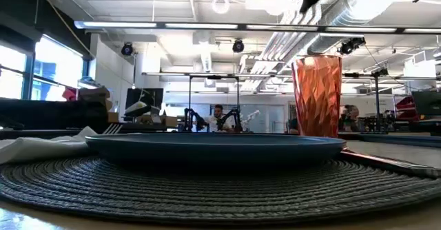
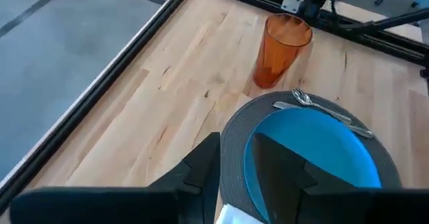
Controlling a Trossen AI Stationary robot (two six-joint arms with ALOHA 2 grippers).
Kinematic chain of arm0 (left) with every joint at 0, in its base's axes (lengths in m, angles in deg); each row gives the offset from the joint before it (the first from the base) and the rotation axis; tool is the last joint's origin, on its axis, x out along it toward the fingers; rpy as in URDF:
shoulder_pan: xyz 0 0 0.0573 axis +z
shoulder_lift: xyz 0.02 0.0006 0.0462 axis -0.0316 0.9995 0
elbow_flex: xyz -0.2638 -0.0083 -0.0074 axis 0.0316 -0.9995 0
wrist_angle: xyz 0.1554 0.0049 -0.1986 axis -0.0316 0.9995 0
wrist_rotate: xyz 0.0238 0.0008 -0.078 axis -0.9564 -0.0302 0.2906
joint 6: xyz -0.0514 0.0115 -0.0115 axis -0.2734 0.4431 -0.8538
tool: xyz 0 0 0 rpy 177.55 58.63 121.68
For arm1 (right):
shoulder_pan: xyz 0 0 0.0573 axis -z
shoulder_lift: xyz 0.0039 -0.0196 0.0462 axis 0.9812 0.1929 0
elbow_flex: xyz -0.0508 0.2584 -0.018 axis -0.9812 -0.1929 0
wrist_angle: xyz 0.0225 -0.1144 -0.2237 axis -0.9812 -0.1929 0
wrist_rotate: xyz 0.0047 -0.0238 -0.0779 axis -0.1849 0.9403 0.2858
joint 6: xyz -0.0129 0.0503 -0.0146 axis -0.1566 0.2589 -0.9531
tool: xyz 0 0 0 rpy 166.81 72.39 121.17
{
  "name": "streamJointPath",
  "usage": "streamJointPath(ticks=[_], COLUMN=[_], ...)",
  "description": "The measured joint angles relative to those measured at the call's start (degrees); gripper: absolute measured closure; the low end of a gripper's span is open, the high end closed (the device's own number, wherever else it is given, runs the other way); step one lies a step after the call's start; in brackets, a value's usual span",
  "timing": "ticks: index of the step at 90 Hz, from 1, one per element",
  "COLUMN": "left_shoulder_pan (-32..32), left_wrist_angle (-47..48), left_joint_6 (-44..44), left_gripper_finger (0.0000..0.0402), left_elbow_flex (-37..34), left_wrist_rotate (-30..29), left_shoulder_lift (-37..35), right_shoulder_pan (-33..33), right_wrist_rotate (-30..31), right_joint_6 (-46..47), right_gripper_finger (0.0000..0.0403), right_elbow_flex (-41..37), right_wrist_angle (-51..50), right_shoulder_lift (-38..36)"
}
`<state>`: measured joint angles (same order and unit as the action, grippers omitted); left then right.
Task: Set table place
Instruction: Return to Home Position
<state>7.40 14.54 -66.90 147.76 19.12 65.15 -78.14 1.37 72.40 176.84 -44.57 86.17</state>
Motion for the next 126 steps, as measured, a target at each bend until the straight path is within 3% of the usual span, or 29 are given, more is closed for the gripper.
streamJointPath(ticks=[19,30,43,58,72,82,95,111,126], left_shoulder_pan=[0.00,0.02,0.02,0.02,0.04,0.04,0.00,0.02,0.04], left_wrist_angle=[0.00,-0.15,-0.73,-2.42,-2.45,-2.47,-2.20,-1.15,-1.39], left_joint_6=[-2.96,-4.57,-5.51,-7.37,-9.37,-12.52,-15.02,-13.13,-12.96], left_gripper_finger=[0.0326,0.0326,0.0326,0.0326,0.0326,0.0326,0.0326,0.0326,0.0326], left_elbow_flex=[0.00,0.00,0.00,0.00,0.00,0.00,0.00,0.00,0.00], left_wrist_rotate=[0.03,0.07,-0.12,-0.26,1.04,1.02,1.02,-1.12,-2.02], left_shoulder_lift=[0.00,0.00,0.00,0.00,0.00,0.00,-0.01,-0.02,0.03], right_shoulder_pan=[0.02,0.02,0.00,0.00,0.00,0.00,0.00,0.00,0.00], right_wrist_rotate=[-1.52,-2.31,-7.39,-12.57,-15.36,-18.57,-24.67,-25.60,-27.36], right_joint_6=[0.89,1.01,1.00,-1.73,-10.19,-13.52,-17.89,-19.49,-18.05], right_gripper_finger=[0.0276,0.0327,0.0391,0.0396,0.0402,0.0403,0.0403,0.0403,0.0403], right_elbow_flex=[-7.46,-16.45,-30.10,-46.64,-60.57,-68.59,-73.43,-78.53,-85.89], right_wrist_angle=[3.63,9.19,18.02,32.80,51.90,60.89,64.16,65.08,75.05], right_shoulder_lift=[-21.14,-34.11,-49.46,-65.24,-76.36,-82.15,-81.13,-82.16,-82.11])
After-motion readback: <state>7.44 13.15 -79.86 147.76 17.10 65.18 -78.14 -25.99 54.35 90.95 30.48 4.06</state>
